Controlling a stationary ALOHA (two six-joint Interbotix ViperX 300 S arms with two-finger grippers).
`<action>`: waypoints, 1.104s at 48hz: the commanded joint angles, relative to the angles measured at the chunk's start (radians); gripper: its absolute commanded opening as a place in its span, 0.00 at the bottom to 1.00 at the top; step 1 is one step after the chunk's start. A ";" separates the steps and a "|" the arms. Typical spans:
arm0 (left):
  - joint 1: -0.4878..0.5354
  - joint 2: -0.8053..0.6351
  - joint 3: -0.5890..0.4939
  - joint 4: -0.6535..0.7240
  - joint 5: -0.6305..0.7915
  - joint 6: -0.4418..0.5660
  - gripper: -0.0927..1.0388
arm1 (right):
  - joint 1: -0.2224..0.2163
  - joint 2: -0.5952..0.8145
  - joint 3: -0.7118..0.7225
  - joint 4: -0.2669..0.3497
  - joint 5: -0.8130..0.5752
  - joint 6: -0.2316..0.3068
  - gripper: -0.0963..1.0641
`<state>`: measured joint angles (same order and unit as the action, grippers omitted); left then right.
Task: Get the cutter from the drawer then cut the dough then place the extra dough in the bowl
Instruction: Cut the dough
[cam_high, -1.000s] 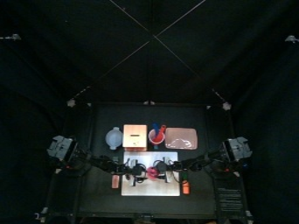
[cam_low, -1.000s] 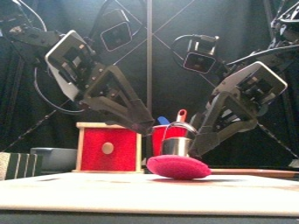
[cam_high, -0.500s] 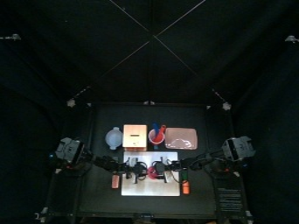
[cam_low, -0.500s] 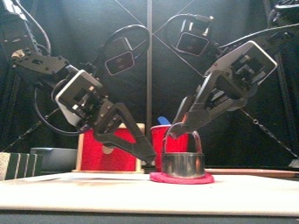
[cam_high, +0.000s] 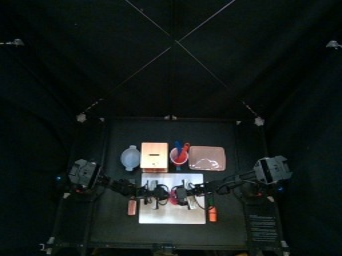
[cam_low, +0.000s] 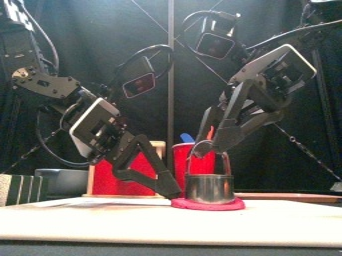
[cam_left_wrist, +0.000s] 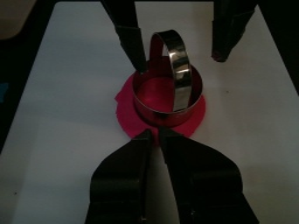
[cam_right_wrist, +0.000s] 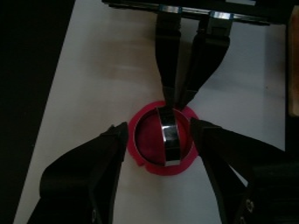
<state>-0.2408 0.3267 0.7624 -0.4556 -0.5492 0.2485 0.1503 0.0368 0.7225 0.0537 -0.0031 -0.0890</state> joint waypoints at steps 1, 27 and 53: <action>0.008 -0.003 -0.031 -0.011 -0.009 0.002 0.60 | -0.006 -0.012 -0.025 -0.002 0.008 0.000 0.86; 0.009 0.028 -0.028 -0.051 -0.003 0.002 0.60 | -0.032 0.021 -0.066 -0.034 0.063 0.000 0.67; 0.009 0.040 -0.023 -0.063 0.000 0.002 0.60 | -0.032 -0.052 -0.118 -0.069 0.209 0.000 0.45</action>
<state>-0.2408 0.3666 0.7470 -0.5139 -0.5584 0.2500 0.1212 0.0537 0.6197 -0.0107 0.2086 -0.0890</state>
